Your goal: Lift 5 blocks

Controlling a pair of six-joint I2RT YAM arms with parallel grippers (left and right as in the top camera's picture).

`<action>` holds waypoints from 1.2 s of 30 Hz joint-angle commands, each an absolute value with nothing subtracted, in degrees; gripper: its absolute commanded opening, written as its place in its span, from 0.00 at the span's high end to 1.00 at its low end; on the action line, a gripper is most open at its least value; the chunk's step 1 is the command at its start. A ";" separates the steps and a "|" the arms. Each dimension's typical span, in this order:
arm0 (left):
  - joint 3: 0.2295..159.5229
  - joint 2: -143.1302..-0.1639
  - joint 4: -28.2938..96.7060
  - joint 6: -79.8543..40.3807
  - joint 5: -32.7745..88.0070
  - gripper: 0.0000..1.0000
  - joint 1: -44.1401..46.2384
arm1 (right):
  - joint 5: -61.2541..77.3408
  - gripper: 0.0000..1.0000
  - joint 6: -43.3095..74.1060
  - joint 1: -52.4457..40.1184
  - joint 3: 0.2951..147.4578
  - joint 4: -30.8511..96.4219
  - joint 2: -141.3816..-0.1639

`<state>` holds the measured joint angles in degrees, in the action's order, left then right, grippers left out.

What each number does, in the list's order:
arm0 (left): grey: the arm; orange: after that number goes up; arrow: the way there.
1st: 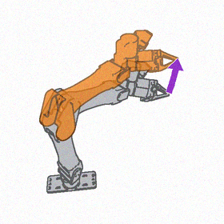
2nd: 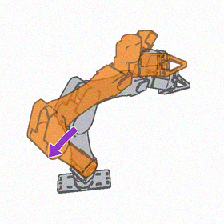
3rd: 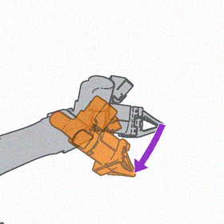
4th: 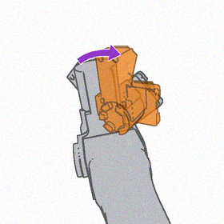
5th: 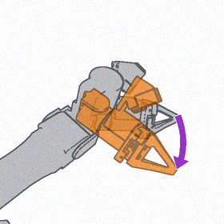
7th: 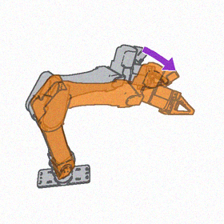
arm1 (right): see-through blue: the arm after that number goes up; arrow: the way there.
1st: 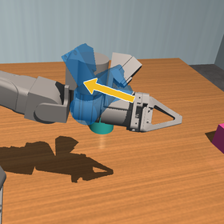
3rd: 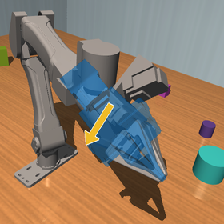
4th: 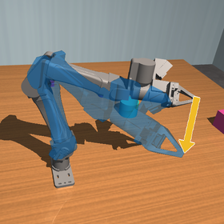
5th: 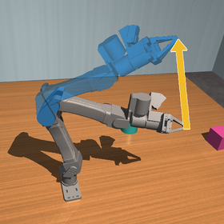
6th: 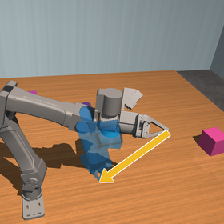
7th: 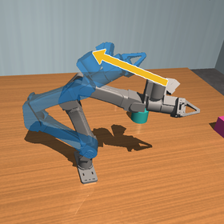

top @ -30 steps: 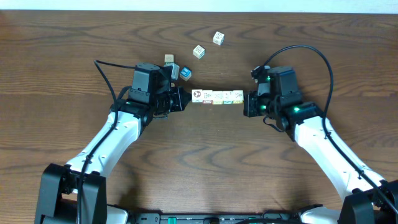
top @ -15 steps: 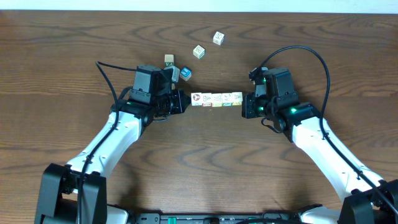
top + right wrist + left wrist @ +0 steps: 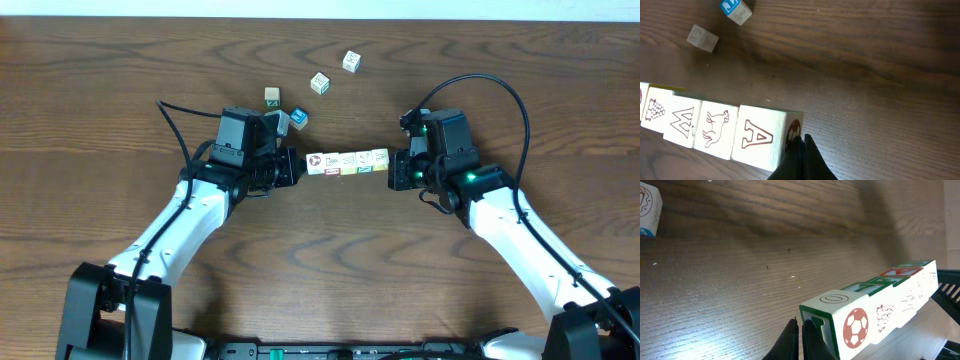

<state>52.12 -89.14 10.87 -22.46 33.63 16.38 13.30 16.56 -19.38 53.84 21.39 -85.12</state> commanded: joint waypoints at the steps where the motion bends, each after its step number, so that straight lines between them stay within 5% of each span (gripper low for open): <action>1: 54.22 -88.03 10.22 -21.69 40.62 0.93 19.70 | 25.96 0.99 17.80 -23.31 55.55 20.34 -86.15; 36: 52.71 -90.26 10.22 -21.71 39.79 0.93 19.70 | 25.96 0.99 17.98 -23.35 55.51 20.14 -89.32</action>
